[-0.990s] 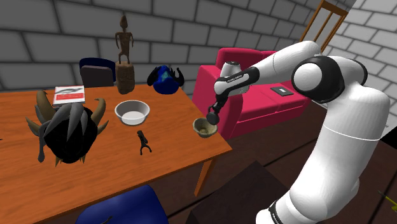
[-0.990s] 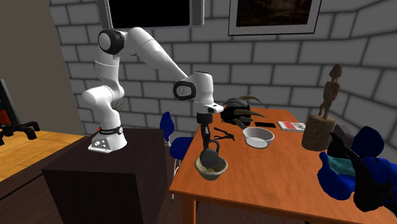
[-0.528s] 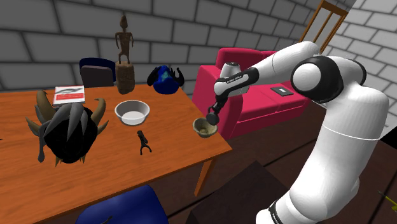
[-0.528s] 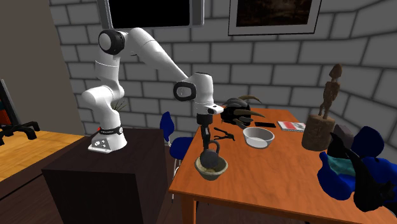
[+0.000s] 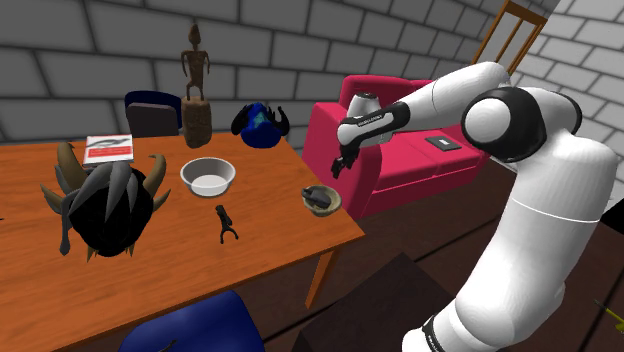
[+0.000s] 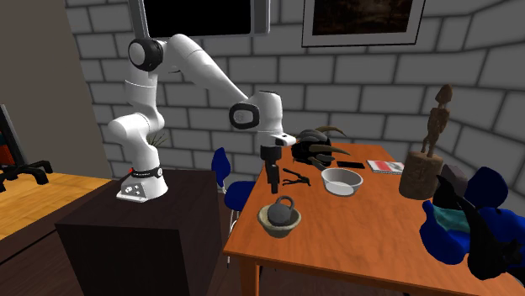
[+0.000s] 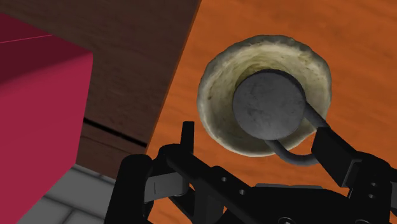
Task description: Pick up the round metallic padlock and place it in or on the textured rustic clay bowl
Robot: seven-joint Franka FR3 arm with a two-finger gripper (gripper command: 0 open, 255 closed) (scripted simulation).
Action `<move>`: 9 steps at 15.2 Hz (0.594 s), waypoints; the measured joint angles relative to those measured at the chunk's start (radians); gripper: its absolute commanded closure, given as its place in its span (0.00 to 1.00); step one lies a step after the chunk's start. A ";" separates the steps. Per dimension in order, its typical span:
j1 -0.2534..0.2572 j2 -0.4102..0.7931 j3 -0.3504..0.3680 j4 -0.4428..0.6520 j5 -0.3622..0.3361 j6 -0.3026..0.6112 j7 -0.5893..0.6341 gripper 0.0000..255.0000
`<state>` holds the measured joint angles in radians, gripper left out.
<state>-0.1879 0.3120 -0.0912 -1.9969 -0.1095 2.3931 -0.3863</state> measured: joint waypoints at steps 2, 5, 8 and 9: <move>0.007 -0.042 0.002 0.001 -0.002 -0.043 0.005 0.00; 0.007 -0.060 0.002 0.005 -0.002 -0.065 0.003 0.00; 0.008 -0.062 0.002 0.006 -0.002 -0.069 0.004 0.00; 0.008 -0.062 0.002 0.006 -0.002 -0.069 0.004 0.00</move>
